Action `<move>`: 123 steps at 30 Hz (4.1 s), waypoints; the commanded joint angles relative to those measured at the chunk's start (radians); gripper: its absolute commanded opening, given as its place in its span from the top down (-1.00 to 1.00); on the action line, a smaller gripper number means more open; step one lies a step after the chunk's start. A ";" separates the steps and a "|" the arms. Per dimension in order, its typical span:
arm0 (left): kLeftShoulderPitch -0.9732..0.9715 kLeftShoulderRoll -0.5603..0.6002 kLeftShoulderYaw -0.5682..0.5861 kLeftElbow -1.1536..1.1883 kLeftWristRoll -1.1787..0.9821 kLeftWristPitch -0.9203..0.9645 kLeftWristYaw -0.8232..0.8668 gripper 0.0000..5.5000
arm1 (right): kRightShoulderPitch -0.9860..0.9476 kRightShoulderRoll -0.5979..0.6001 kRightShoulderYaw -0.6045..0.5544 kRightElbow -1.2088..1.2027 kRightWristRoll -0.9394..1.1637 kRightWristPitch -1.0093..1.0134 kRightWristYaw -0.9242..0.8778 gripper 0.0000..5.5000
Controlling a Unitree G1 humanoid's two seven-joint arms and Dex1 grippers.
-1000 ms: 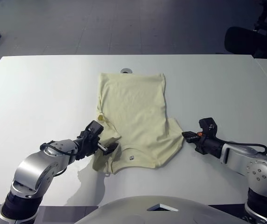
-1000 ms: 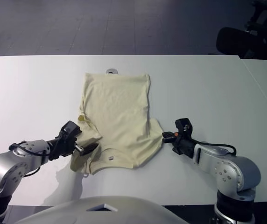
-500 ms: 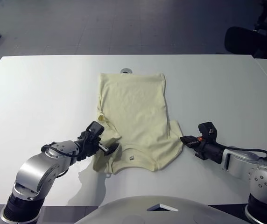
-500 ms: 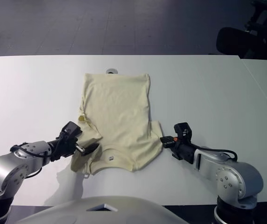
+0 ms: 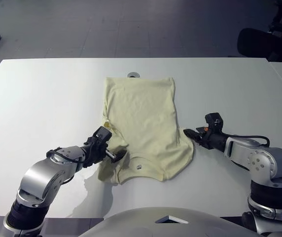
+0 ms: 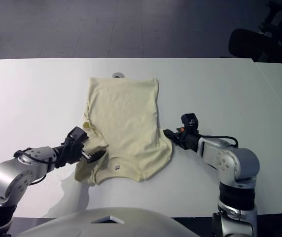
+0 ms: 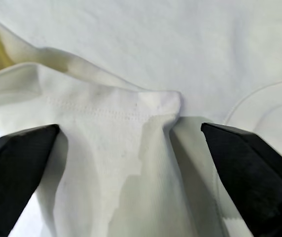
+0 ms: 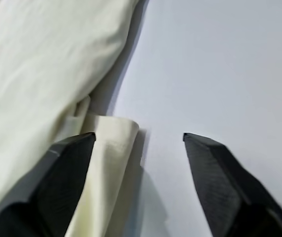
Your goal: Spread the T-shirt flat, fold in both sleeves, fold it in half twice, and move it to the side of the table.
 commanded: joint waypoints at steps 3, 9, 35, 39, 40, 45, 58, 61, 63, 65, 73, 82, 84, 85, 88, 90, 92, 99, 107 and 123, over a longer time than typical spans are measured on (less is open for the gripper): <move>-0.013 -0.005 -0.018 0.009 0.016 -0.002 -0.001 -0.96 | -0.001 0.021 0.038 0.045 -0.024 -0.035 0.014 -0.42; -0.014 -0.011 -0.018 0.010 0.026 -0.005 -0.005 -0.96 | 0.005 0.026 0.037 0.052 -0.030 -0.033 0.020 -0.08; 0.032 -0.048 -0.019 -0.017 0.043 -0.004 0.018 -0.96 | 0.104 0.023 -0.088 -0.061 -0.043 0.016 -0.001 0.99; 0.046 -0.062 -0.012 -0.030 0.041 0.006 0.035 -0.96 | 0.119 0.036 -0.150 -0.129 -0.040 0.053 -0.023 0.99; 0.048 -0.067 -0.012 -0.034 0.040 0.009 0.039 -0.96 | 0.118 0.041 -0.157 -0.144 -0.039 0.064 -0.028 0.99; 0.057 -0.084 -0.015 -0.045 0.039 0.020 0.051 -0.96 | 0.100 0.060 -0.160 -0.194 -0.045 0.099 -0.049 0.99; 0.037 -0.073 -0.012 -0.039 0.038 0.029 0.038 -0.96 | 0.039 0.180 -0.084 -0.387 -0.042 0.222 -0.093 0.99; 0.038 -0.073 -0.011 -0.039 0.040 0.028 0.036 -0.96 | 0.036 0.212 -0.035 -0.398 -0.051 0.229 -0.102 0.99; 0.038 -0.073 -0.012 -0.038 0.041 0.027 0.034 -0.96 | 0.033 0.231 -0.002 -0.401 -0.058 0.229 -0.108 0.99; 0.038 -0.074 -0.013 -0.038 0.042 0.026 0.034 -0.96 | 0.024 0.253 0.031 -0.407 -0.059 0.232 -0.111 0.99; 0.031 -0.078 -0.019 -0.035 0.045 0.027 0.037 -0.96 | -0.036 0.334 0.150 -0.400 -0.084 0.238 -0.126 0.99; 0.021 -0.077 -0.025 -0.028 0.045 0.026 0.035 -0.96 | -0.015 0.347 0.256 -0.347 -0.127 0.193 -0.126 0.99; 0.014 -0.075 -0.029 -0.023 0.046 0.025 0.031 -0.96 | 0.001 0.341 0.273 -0.337 -0.135 0.178 -0.124 0.99; 0.012 -0.075 -0.030 -0.022 0.046 0.025 0.030 -0.96 | 0.007 0.340 0.281 -0.333 -0.137 0.172 -0.123 0.99; 0.011 -0.074 -0.030 -0.022 0.045 0.025 0.030 -0.96 | 0.015 0.339 0.304 -0.322 -0.142 0.157 -0.116 0.99; 0.011 -0.073 -0.031 -0.022 0.045 0.025 0.030 -0.96 | 0.018 0.336 0.316 -0.317 -0.145 0.150 -0.111 0.90; 0.011 -0.074 -0.032 -0.022 0.046 0.024 0.031 -0.96 | 0.018 0.334 0.326 -0.311 -0.147 0.141 -0.104 0.81; -0.002 -0.075 -0.034 -0.030 0.039 0.031 0.027 -0.96 | -0.006 0.388 0.254 -0.311 -0.088 0.130 -0.032 0.40; -0.174 -0.138 0.180 -0.160 -0.148 0.179 -0.003 -0.96 | -0.109 0.018 -0.022 -0.335 -0.096 0.015 0.122 -0.07; 0.392 0.409 0.281 0.208 0.355 -1.004 -0.603 -0.96 | 0.583 -0.721 0.075 -0.160 -0.638 -1.231 0.665 -0.96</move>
